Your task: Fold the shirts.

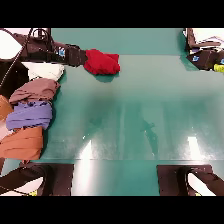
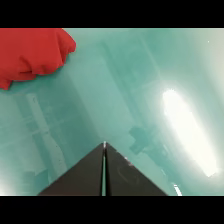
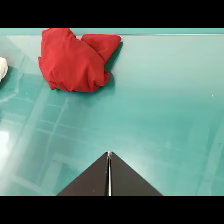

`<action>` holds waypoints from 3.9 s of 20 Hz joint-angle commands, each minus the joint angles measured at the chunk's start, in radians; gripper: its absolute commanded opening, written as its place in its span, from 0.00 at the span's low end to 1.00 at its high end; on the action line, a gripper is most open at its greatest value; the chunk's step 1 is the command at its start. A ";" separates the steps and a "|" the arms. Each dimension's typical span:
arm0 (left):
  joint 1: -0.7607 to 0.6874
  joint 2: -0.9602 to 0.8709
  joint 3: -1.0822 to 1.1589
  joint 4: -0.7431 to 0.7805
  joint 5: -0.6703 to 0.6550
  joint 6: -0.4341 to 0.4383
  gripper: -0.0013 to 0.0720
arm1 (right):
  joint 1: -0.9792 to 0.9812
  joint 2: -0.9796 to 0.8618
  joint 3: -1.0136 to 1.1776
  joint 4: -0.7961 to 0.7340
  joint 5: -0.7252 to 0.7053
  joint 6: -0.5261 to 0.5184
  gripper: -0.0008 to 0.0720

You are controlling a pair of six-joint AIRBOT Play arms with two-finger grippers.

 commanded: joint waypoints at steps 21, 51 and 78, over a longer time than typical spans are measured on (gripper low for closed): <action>0.028 -0.221 -0.002 0.220 0.277 -0.113 0.93 | 0.004 0.000 0.001 0.011 -0.008 0.001 0.03; 0.089 -0.312 0.512 -0.013 0.327 0.176 0.05 | 0.066 -0.001 0.249 -0.059 -0.048 0.001 0.03; 0.009 -0.463 -0.103 -0.149 0.036 0.002 0.85 | 0.066 -0.011 0.475 -0.155 0.216 0.007 0.03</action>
